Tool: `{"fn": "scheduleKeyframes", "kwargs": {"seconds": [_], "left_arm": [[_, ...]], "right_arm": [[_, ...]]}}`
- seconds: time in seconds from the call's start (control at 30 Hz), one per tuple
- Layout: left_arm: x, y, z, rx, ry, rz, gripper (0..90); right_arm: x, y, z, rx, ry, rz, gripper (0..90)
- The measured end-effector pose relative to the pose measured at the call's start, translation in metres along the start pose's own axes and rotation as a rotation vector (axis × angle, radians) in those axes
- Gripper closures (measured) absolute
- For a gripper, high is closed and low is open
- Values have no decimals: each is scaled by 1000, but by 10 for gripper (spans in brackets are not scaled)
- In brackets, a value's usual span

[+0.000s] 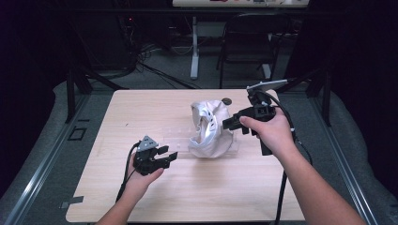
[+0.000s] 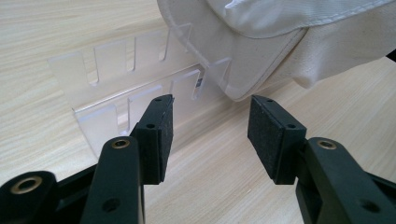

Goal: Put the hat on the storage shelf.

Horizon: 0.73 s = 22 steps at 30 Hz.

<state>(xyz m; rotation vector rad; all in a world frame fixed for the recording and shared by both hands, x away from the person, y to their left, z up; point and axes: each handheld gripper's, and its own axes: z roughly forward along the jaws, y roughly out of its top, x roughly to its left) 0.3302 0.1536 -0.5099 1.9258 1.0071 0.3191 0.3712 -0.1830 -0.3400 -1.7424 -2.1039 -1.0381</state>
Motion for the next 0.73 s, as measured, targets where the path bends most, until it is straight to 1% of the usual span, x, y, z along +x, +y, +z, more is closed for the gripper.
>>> {"fn": "scheduleKeyframes", "kwargs": {"seconds": [0.03, 0.1, 0.2, 0.27, 0.3, 0.4, 0.43, 0.47, 0.5, 0.67, 0.73], "left_arm": [[0, 0, 0, -1, 1, 1, 510], [0, 0, 0, 1, 3, 4, 508], [0, 0, 1, 5, 6, 6, 505], [-1, 0, 1, 9, 6, 9, 504], [-1, 0, 1, 10, 7, 9, 503], [-1, -1, 2, 9, 9, 13, 502], [-1, -1, 2, 9, 9, 13, 502], [-2, -1, 2, 9, 9, 15, 502], [-2, -1, 2, 11, 7, 18, 502], [-5, -1, 3, 11, 3, 25, 495], [-8, -2, 6, 22, -5, 40, 488]], "right_arm": [[-1, -2, 1, -5, -1, -6, 665], [-5, -7, 2, -5, 16, -8, 656], [-8, -13, 4, -16, -3, -34, 649], [-9, -15, 5, -24, -4, -35, 647], [-9, -16, 6, -19, -4, -43, 647], [-9, -17, 6, -16, 5, -44, 644], [-9, -18, 6, -25, 11, -43, 643], [-8, -18, 5, -31, 14, -47, 642], [-8, -19, 5, -26, 12, -53, 640], [-6, -27, 4, -57, 67, -61, 602], [-7, -33, 3, -68, 83, -70, 582]]}}
